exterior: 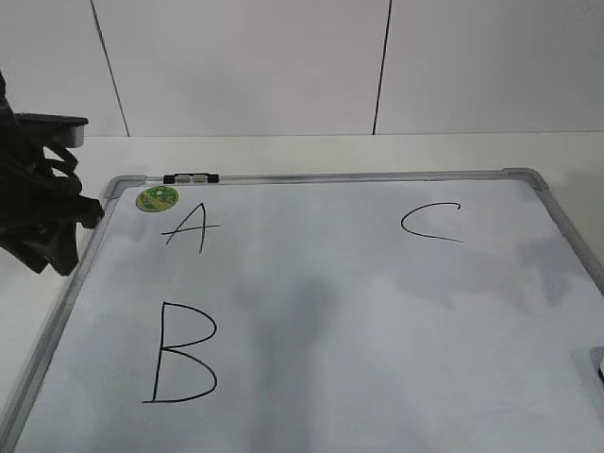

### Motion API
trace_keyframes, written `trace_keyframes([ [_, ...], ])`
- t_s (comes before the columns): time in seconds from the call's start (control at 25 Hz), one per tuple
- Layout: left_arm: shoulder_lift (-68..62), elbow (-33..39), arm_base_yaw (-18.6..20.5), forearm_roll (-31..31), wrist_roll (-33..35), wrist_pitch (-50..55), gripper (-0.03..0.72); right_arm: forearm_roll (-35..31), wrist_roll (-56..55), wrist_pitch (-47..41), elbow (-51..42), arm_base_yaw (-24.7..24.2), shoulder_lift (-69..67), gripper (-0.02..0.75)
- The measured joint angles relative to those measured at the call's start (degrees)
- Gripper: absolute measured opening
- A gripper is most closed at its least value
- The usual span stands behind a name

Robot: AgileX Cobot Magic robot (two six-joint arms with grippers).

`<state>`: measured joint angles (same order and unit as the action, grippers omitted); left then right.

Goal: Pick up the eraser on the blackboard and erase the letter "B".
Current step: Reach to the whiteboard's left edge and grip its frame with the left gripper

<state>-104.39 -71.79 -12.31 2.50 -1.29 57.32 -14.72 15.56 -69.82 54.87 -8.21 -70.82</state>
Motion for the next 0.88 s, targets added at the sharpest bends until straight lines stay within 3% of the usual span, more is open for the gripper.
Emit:
trace_keyframes([
  [0.24,-3.6,-0.2,0.0,-0.3,-0.4,-1.2,0.242,-0.1,-0.4,-0.3,-4.4,0.0,7.8,0.582],
  [0.48,-4.7,-0.2,0.8,-0.3,-0.5,-3.3,0.242,6.0,-4.2,-0.4,-7.1,0.0,8.6,0.582],
  [0.88,-6.9,-0.2,0.8,-0.2,-0.5,-5.4,0.241,6.5,-4.5,-0.4,-7.1,0.0,8.7,0.582],
])
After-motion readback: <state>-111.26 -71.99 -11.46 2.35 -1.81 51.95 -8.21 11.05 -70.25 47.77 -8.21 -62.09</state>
